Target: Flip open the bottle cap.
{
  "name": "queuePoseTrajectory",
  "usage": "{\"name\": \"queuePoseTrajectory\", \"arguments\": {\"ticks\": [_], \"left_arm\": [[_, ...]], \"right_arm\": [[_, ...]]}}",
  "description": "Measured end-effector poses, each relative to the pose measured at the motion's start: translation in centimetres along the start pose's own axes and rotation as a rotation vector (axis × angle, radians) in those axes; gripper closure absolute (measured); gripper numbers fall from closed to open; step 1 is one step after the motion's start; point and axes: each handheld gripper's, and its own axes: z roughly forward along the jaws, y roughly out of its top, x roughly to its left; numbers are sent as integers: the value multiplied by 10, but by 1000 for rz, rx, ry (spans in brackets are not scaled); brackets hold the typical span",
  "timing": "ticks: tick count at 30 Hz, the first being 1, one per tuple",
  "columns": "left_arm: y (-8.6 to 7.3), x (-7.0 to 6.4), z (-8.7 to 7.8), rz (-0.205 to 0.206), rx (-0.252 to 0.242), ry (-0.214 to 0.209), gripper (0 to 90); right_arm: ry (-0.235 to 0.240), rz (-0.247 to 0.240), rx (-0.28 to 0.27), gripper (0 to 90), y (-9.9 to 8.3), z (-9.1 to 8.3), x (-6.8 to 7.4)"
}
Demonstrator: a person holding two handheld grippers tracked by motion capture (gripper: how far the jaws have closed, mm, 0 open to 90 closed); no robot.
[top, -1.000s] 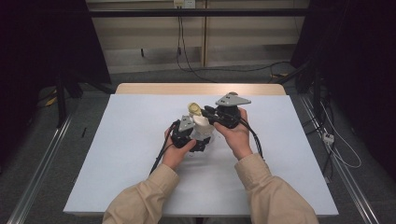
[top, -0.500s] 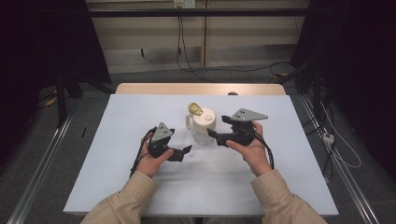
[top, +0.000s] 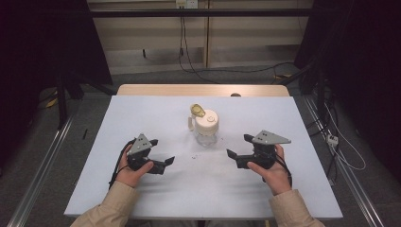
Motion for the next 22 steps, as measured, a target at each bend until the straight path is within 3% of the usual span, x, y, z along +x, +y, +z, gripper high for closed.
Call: {"name": "queuePoseTrajectory", "arguments": {"ticks": [16, 22], "left_arm": [[-17, 8, -34, -10, -15, 7, 54], [-21, 7, -36, -21, -7, -11, 53]], "right_arm": [[-49, 2, 13, 86, -34, -30, -8], [-56, 13, 16, 83, -40, -36, -12]]}}
